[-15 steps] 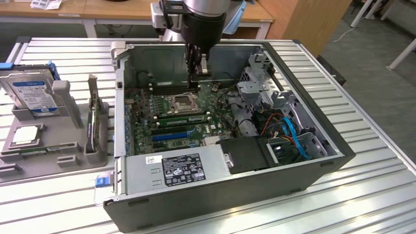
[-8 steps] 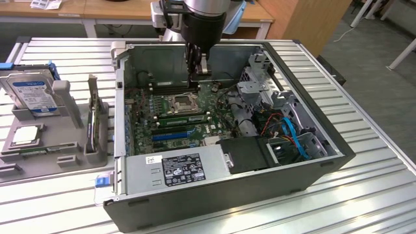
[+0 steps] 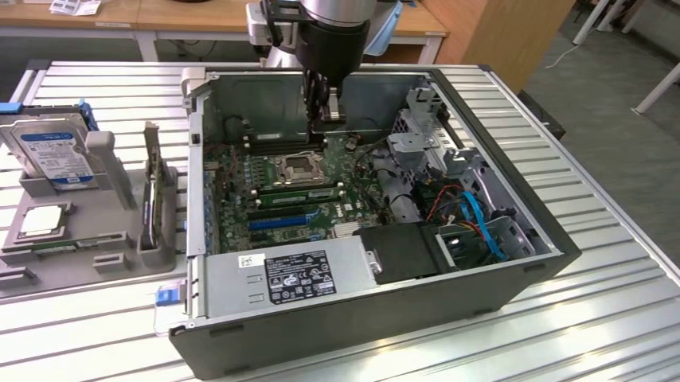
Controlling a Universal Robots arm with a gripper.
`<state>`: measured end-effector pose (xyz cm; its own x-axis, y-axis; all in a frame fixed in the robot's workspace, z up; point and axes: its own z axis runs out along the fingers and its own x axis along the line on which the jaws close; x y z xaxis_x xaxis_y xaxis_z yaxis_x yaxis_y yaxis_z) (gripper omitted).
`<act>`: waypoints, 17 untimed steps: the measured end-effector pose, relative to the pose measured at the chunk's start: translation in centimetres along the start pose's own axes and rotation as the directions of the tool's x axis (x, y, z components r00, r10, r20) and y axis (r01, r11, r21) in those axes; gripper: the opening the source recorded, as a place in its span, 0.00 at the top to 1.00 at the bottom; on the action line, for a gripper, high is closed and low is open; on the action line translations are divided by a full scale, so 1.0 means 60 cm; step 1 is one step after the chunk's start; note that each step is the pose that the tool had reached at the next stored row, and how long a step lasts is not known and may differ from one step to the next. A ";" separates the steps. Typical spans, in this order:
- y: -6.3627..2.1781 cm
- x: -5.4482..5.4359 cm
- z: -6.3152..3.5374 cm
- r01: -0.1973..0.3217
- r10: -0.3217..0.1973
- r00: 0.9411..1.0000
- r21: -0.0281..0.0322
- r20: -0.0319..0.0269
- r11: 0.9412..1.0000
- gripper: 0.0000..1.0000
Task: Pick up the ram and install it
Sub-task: 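Press down the ram until it locks into place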
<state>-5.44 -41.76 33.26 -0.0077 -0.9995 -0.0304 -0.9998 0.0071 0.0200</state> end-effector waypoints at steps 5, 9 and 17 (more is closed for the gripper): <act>0.000 0.000 0.000 -0.042 0.042 0.999 0.001 0.001 0.999 0.90; 0.000 0.000 0.000 -0.097 0.097 0.995 0.003 0.002 0.995 0.90; 0.000 0.000 0.001 -0.206 0.206 0.979 0.006 0.005 0.979 0.90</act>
<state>-5.44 -41.76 33.23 -0.2133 -0.9765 -0.0305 -0.9769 0.2128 0.0200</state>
